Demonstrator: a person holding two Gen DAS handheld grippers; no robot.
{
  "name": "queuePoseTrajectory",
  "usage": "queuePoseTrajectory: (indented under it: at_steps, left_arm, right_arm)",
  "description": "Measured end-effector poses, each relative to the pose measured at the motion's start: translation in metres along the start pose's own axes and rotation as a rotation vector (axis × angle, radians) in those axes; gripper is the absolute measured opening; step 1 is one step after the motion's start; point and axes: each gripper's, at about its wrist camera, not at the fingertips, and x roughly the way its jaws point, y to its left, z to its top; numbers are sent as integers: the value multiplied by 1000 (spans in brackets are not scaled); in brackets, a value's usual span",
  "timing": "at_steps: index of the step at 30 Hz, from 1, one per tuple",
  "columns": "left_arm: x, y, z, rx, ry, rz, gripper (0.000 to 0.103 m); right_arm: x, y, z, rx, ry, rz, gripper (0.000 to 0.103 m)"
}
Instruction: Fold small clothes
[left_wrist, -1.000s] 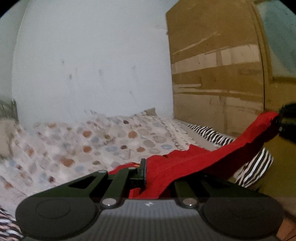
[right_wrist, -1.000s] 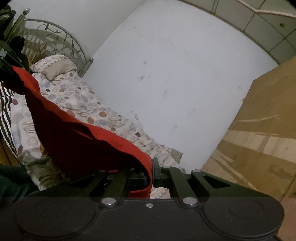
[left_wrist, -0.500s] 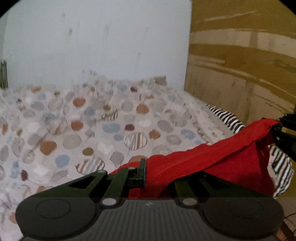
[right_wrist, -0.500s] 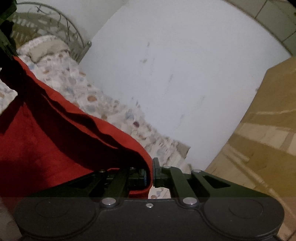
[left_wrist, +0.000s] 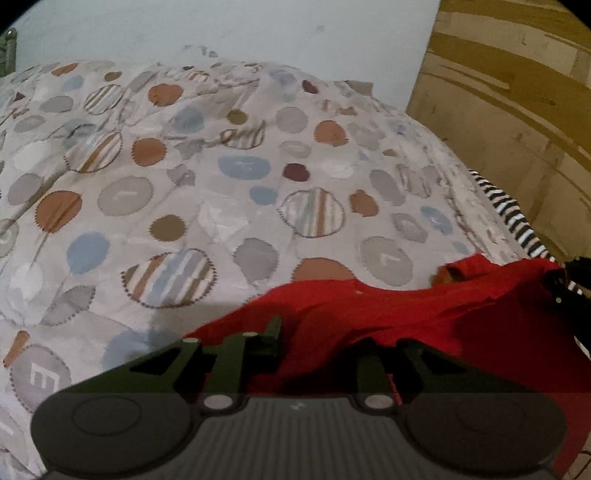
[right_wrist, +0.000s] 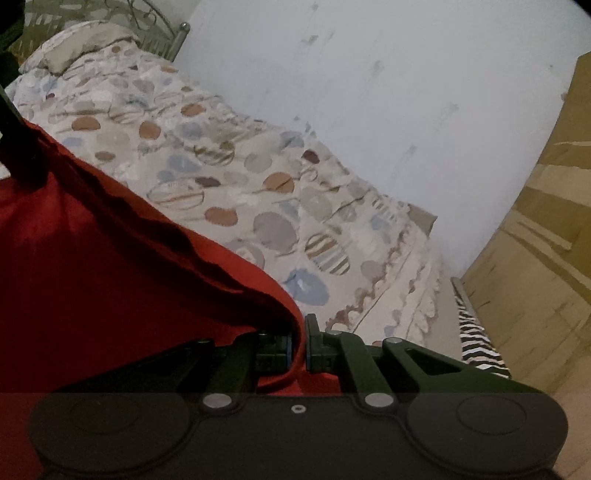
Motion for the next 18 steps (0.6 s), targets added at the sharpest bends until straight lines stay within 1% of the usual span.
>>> queuePoseTrajectory:
  at_steps: [3,5,6,7,8,9,10,11,12,13,14,15,16,17,18]
  left_arm:
    - [-1,11,2,-20,-3,8,33]
    - [-3,16,4,-25,-12,39,37]
    - [-6,19,5,-21,-25,80,43]
    - [-9,20,6,-16,-38,114,55]
    - [-12,22,6,-16,-55,153,62]
    - [-16,23,6,-22,-69,186,73]
    - [-20,24,5,-27,-81,209,80]
    - [-25,24,5,-30,-94,222,84]
    - [-29,24,3,-37,-114,234,91]
    - [-34,24,1,-48,-131,242,96]
    - [-38,22,-2,-57,-145,241,98]
    - [-42,20,-5,-61,-158,228,100]
    - [-46,18,-9,-64,-167,211,101]
    - [-47,15,-12,-66,-170,196,101]
    - [-50,11,-17,-68,-172,178,102]
  right_arm:
    - [14,-2,-3,8,15,10,6]
    - [18,-3,-7,16,20,16,6]
    - [21,-2,-7,16,23,17,6]
    - [23,-2,-7,15,26,18,7]
    - [23,-2,-8,16,28,20,10]
    - [24,-3,-7,23,34,24,16]
    - [26,-5,-7,31,37,29,21]
    - [26,-8,-6,47,38,38,23]
    - [25,-12,-5,63,40,46,34]
    - [25,-16,-4,78,39,48,50]
    - [23,-21,-4,98,35,47,59]
    - [20,-27,-4,127,27,58,76]
    - [17,-33,-5,160,16,75,89]
    - [12,-38,-6,194,2,92,94]
    - [7,-43,-8,224,-10,105,102]
